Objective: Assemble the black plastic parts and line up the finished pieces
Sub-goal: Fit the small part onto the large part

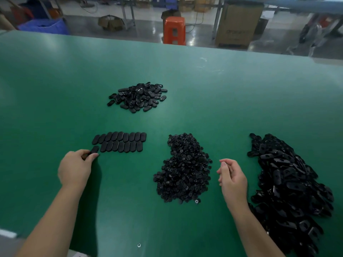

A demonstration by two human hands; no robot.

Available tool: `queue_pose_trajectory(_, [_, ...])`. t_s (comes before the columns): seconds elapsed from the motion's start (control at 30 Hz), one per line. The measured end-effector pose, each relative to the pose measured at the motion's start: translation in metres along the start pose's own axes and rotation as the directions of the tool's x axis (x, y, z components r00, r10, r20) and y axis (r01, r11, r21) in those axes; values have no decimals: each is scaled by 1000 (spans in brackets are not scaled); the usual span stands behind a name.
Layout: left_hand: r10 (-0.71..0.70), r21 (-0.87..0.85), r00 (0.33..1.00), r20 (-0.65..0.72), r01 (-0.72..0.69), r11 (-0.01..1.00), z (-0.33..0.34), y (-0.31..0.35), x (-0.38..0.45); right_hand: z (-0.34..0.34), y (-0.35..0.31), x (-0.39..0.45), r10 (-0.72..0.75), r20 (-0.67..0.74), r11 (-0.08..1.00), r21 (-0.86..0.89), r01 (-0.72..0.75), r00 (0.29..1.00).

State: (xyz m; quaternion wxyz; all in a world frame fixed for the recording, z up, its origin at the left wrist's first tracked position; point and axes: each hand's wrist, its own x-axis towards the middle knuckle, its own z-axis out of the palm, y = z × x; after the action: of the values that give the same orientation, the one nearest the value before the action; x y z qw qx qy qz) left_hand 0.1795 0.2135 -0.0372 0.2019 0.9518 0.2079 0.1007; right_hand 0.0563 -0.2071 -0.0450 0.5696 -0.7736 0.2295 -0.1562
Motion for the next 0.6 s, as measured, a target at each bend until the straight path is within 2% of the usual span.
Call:
queue_pose_trajectory(0.23, [27,8,1000,15,-28,1000,0,4,6,0,1,0,1,-2,1000,-17,-1,1000])
queue_pose_trajectory(0.47, [-1,-13,1000,7,2,1000,2,11,8,0,-1,0,-11,-20,999,-43,10,1000])
queue_pose_trajectory(0.6, [9,-49,999,-52,-11,999,0,17,5,0,-2,-1,-27,-17,999,-46,26,1000])
